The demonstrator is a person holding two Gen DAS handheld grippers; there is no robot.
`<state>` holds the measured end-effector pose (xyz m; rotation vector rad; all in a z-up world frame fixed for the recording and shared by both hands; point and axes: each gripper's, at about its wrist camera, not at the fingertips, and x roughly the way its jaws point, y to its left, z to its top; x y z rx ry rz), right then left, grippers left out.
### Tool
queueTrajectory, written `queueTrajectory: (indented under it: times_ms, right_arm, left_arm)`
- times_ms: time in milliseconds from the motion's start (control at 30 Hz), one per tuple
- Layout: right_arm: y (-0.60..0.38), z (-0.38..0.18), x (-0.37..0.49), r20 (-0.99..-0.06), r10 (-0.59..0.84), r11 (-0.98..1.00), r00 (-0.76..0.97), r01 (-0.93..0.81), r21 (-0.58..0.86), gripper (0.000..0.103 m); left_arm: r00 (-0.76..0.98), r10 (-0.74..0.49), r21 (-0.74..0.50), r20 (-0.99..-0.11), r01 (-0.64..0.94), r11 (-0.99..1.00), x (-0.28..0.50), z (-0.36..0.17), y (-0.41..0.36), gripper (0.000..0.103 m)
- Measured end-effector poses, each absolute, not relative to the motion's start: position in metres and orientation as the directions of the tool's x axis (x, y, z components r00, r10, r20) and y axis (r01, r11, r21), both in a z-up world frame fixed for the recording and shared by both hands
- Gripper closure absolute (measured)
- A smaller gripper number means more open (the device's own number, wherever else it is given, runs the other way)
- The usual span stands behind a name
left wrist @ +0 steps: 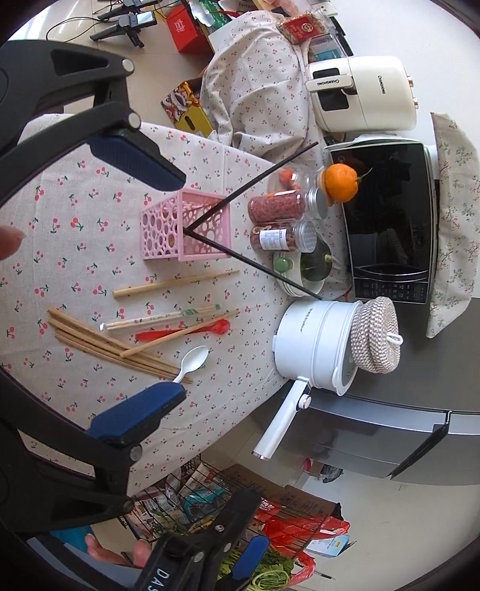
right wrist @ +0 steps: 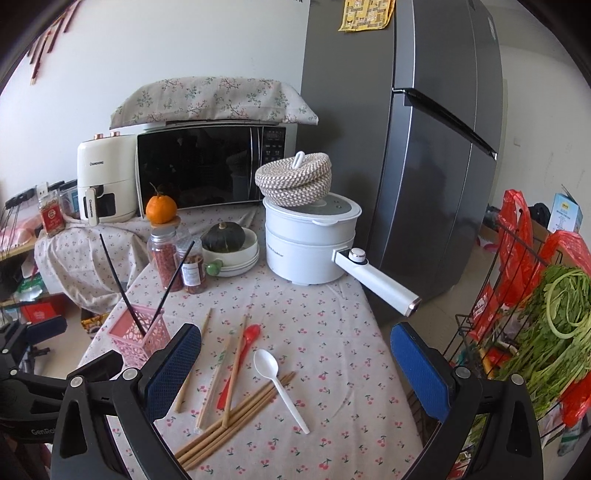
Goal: Organize utensils
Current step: 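Grasp a wooden chopstick with the left tool while the right tool approaches the white spoon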
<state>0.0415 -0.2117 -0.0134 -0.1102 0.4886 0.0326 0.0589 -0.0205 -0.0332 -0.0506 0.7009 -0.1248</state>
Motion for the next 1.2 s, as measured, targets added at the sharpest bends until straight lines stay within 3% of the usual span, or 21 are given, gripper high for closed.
queueTrajectory:
  times_ms: [267,600,800,967,1067,1200]
  right_arm:
    - [-0.232,-0.038,0.071,-0.589,-0.022,0.996,0.808,-0.036,-0.087,0.000]
    - [-0.256,-0.083,0.116,-0.759,0.022,0.998,0.650,-0.061,-0.024,0.000]
    - [-0.267,-0.104,0.137,-0.812,0.069,0.997,0.580,-0.066,0.037,0.004]
    - [-0.280,-0.114,0.149,-0.831,0.087,0.996,0.549,-0.037,0.079,0.009]
    - [-0.287,-0.119,0.154,-0.841,0.091,0.995,0.533,-0.024,0.093,0.011]
    - [-0.293,-0.127,0.160,-0.855,0.105,0.994,0.508,-0.021,0.109,0.014]
  left_arm:
    - [0.642,-0.147,-0.077,-0.752,0.137,0.988,0.080,-0.056,-0.042,0.001]
    - [0.528,-0.208,-0.108,-0.823,0.213,0.971,0.108,-0.084,-0.066,0.004]
    - [0.438,-0.260,-0.165,-0.860,0.244,0.956,0.133,-0.107,-0.085,0.038]
    - [0.434,-0.227,-0.134,-0.872,0.233,0.963,0.163,-0.120,-0.108,0.064]
    - [0.430,-0.192,-0.115,-0.882,0.199,0.973,0.186,-0.130,-0.117,0.077]
    - [0.391,-0.166,-0.120,-0.906,0.139,0.983,0.213,-0.147,-0.118,0.085]
